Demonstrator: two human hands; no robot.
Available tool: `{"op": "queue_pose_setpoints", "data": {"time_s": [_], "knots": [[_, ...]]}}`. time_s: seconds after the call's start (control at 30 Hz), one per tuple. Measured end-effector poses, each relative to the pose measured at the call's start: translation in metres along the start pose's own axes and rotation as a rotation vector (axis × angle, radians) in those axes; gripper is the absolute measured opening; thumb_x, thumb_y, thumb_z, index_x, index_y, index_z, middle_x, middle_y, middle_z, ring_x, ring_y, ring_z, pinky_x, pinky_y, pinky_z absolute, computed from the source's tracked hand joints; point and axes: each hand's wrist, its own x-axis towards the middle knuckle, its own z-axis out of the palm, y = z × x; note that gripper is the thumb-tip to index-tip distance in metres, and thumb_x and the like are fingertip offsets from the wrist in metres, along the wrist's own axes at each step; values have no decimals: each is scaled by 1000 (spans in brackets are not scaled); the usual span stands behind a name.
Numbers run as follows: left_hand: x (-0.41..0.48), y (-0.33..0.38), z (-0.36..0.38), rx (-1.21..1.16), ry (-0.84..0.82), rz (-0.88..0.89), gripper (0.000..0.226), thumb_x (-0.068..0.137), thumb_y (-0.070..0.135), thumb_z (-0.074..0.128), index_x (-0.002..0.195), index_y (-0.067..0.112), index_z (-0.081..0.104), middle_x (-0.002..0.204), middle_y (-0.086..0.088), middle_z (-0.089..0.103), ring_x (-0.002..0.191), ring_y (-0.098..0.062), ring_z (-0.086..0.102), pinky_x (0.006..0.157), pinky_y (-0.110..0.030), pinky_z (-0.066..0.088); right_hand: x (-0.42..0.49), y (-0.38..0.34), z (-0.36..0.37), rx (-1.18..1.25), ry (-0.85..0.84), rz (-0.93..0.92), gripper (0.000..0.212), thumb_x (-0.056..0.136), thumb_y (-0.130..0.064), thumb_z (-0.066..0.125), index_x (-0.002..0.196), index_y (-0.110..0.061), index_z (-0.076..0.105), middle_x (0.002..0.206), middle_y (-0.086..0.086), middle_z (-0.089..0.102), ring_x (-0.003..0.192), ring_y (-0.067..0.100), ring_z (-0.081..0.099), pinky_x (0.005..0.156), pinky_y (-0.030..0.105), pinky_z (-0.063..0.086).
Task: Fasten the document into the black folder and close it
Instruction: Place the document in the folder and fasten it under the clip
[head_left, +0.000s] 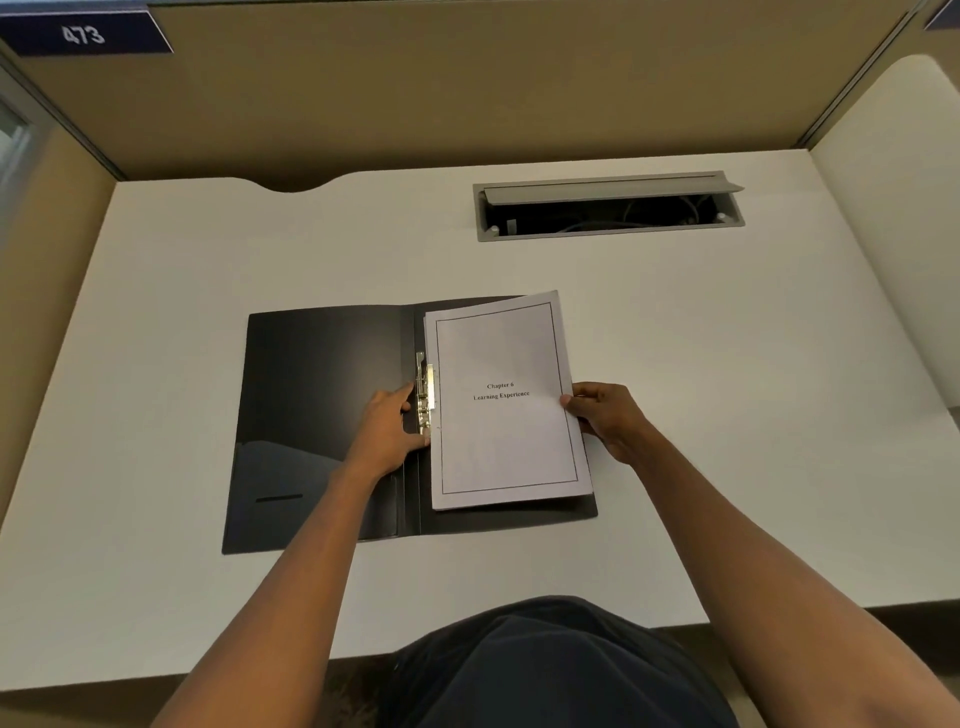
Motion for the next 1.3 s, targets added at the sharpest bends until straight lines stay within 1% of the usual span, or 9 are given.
{"op": "queue_pose_setpoints", "data": {"time_s": [0.13, 0.3, 0.43, 0.57, 0.7, 0.8, 0.93, 1.0, 1.3], "knots": [[3, -6, 0, 12, 4, 31, 81, 86, 3, 76, 157, 21, 40, 129, -7, 51, 113, -19, 53, 101, -35, 51, 1, 0, 4, -81, 2, -15, 30, 93, -7, 70, 104, 20, 62, 90, 18, 60, 86, 29, 57, 88, 48, 55], [12, 1, 1, -40, 172, -10, 45, 97, -2, 57, 140, 11, 60, 128, -13, 60, 108, -23, 60, 94, -29, 50, 2, 2, 11, -204, 32, -31, 35, 93, -11, 72, 96, 21, 57, 80, 14, 52, 75, 27, 47, 69, 36, 41], [35, 26, -12, -55, 343, -32, 30, 101, 1, 52, 124, 8, 68, 131, -15, 60, 112, -26, 63, 99, -33, 54, 3, 2, 16, -325, 88, -71, 31, 91, -17, 73, 73, -3, 54, 66, 8, 44, 60, 21, 38, 54, 27, 32], [67, 50, -30, -42, 344, 11, 29, 96, -4, 44, 83, 16, 61, 116, -11, 60, 103, -21, 58, 72, -19, 45, 6, 4, 25, -425, 205, -139, 32, 91, -25, 73, 78, 0, 57, 69, 4, 52, 64, 19, 45, 63, 31, 41], [100, 56, -34, -21, 232, 2, 40, 100, -3, 42, 135, 0, 62, 141, -17, 57, 128, -30, 57, 106, -37, 50, 3, 2, 35, -504, 250, -166, 38, 93, -28, 71, 122, -7, 57, 105, 2, 61, 95, 21, 59, 87, 35, 51], [110, 51, -31, -12, 236, 19, 43, 101, -3, 44, 140, 6, 62, 144, -10, 54, 129, -26, 56, 98, -25, 44, 4, 2, 39, -667, 281, -216, 35, 94, -28, 70, 118, -6, 58, 104, 4, 54, 91, 20, 53, 80, 31, 43], [117, 46, -28, 49, 248, 68, 28, 99, 0, 44, 84, 0, 68, 93, -8, 55, 78, -14, 54, 69, -25, 43, 3, 3, 40, -709, 302, -190, 34, 94, -27, 68, 116, -3, 59, 107, 8, 51, 88, 21, 50, 78, 30, 41], [118, 46, -30, 86, 239, 85, 32, 101, 5, 45, 72, 3, 58, 88, -12, 53, 68, -14, 49, 56, -25, 38, 0, 4, 41, -690, 299, -194, 38, 94, -25, 69, 124, -4, 58, 111, 10, 54, 95, 23, 54, 82, 32, 45], [119, 43, -28, 86, 278, 117, 18, 101, 12, 54, 97, 5, 70, 115, -14, 63, 97, -20, 57, 77, -28, 41, -7, 6, 47, -723, 307, -196, 36, 94, -21, 65, 124, -3, 59, 120, 14, 53, 108, 32, 58, 93, 37, 48]]}}
